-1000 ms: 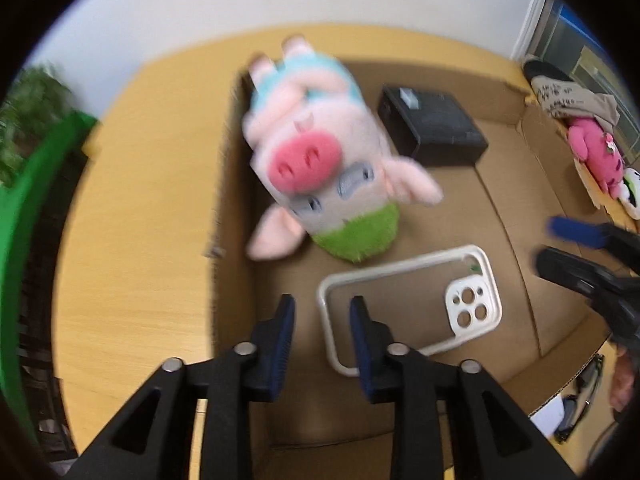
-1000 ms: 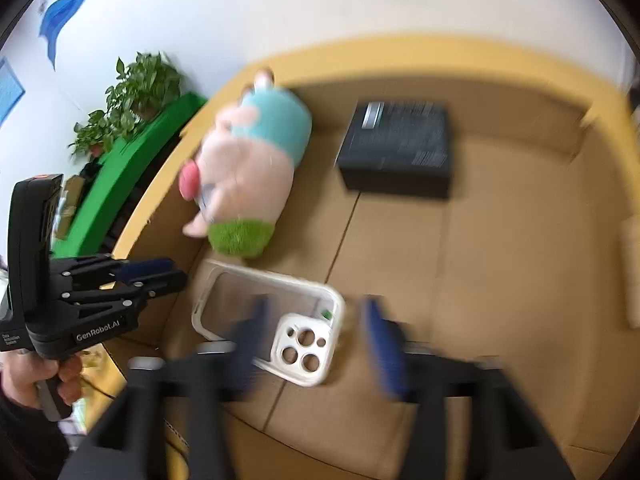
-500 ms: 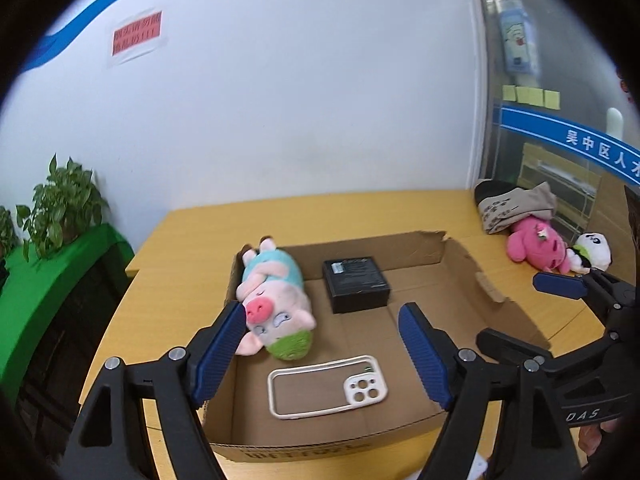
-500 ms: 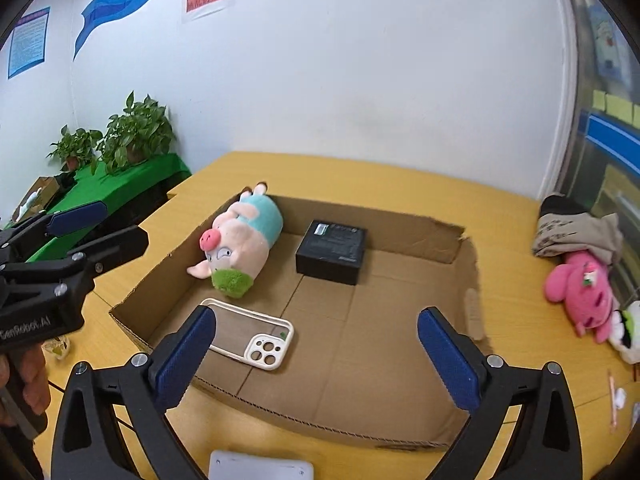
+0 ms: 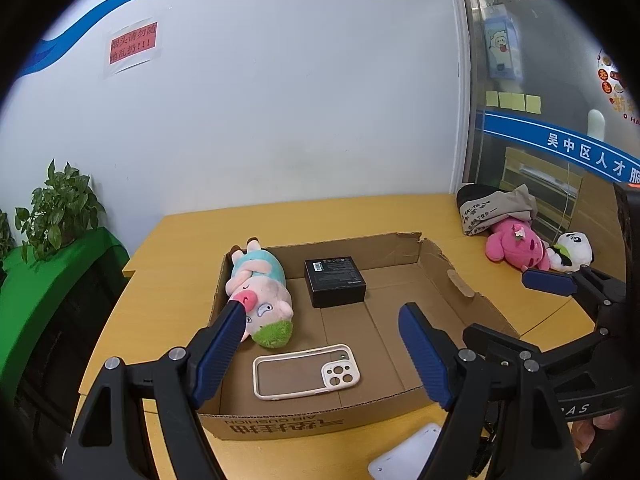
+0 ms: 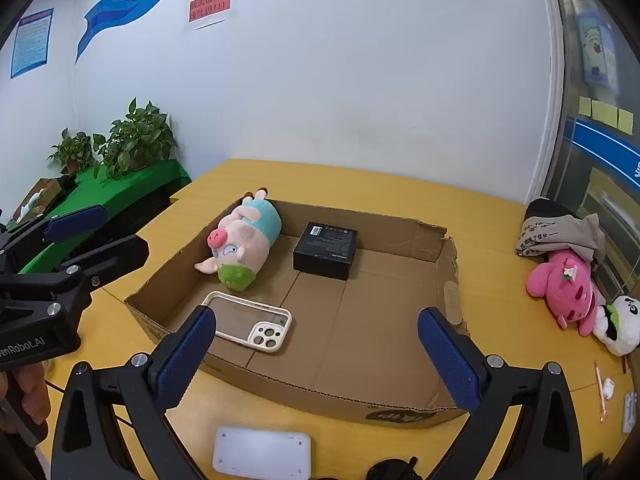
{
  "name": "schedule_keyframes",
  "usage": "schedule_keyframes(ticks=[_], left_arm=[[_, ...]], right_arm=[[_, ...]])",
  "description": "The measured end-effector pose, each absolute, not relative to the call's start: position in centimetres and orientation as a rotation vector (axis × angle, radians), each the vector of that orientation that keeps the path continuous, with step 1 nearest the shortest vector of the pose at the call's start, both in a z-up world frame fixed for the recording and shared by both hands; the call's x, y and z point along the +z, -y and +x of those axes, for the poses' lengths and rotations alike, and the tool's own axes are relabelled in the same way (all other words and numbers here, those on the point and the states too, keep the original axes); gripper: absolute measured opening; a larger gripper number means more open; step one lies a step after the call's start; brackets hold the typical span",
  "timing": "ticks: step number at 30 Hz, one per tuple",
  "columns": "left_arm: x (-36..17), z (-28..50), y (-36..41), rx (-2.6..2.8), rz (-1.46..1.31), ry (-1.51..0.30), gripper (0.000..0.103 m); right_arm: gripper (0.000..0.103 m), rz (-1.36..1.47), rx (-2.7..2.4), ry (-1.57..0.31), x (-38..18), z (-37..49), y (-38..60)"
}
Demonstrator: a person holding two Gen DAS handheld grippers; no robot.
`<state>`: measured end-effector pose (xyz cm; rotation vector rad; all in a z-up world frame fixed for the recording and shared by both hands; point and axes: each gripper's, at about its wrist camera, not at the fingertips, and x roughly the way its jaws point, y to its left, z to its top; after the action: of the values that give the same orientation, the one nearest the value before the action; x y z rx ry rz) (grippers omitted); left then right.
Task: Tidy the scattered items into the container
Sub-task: 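Withdraw the left tool from the box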
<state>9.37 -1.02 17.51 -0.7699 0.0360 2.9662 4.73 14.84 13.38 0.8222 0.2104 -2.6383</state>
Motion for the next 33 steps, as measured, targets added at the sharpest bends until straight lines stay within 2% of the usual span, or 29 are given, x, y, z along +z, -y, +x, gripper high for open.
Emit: schedule_keyframes(ticks=[8, 21, 29, 33], left_arm=[[15.9, 9.3, -0.4, 2.965, -0.835, -0.064, 0.079], [14.5, 9.0, -0.8, 2.906, -0.884, 0.017, 0.079], [13.0, 8.4, -0.8, 2.872, -0.944, 0.031, 0.079], [11.0, 8.8, -0.9, 2.82, -1.019, 0.038, 0.079]], right_arm=[[0.103, 0.836, -2.618, -0.199, 12.6, 5.5, -16.5], [0.103, 0.907, -2.601, -0.183, 11.4, 4.4, -18.7], [0.103, 0.891, -2.517, -0.269, 10.0, 4.6, -18.5], [0.103, 0.916, -2.394, -0.435, 7.3, 5.4, -19.4]])
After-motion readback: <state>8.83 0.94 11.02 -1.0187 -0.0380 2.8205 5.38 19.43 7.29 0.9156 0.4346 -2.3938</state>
